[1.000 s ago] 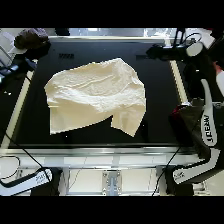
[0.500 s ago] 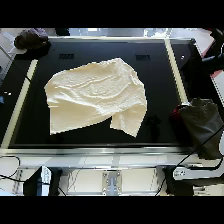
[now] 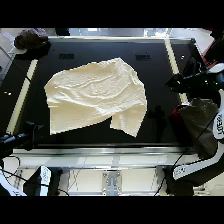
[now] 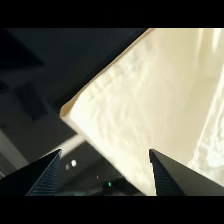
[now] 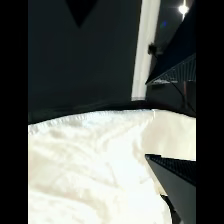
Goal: Fold the shirts.
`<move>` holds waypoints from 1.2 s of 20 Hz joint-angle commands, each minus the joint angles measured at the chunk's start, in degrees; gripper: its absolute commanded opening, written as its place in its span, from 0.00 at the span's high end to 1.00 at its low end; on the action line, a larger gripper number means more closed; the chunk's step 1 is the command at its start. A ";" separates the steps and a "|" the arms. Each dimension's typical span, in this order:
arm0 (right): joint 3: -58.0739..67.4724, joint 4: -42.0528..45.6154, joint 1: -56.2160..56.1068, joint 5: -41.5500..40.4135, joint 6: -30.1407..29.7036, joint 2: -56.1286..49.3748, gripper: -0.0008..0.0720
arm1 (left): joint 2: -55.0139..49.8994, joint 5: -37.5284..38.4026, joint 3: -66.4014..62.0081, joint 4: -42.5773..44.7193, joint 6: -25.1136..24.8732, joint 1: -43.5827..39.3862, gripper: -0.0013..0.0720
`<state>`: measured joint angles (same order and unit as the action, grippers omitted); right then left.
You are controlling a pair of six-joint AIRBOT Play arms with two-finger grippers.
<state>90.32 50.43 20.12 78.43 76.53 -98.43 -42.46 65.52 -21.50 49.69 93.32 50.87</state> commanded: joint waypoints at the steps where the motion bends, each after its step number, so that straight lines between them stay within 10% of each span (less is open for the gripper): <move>1: -0.39 -3.26 -0.92 0.46 -2.58 -4.24 0.32 | -5.79 2.95 0.94 1.38 0.33 0.17 0.13; 16: -0.33 -5.66 -1.25 1.97 -4.15 -4.17 0.32 | -20.85 -6.03 0.96 -8.92 -8.94 -1.20 0.20; 19: -0.33 -6.21 -1.25 3.85 -4.15 -4.17 0.40 | -21.55 -9.42 0.94 -12.15 -10.97 -1.20 0.35; 24: -0.33 -7.10 -1.64 4.26 -4.15 -4.17 0.40 | -21.55 -10.69 0.94 -17.25 -16.31 -2.51 0.91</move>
<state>90.00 43.88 18.79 82.13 72.38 -102.59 -63.72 55.72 -20.56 35.53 80.25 49.17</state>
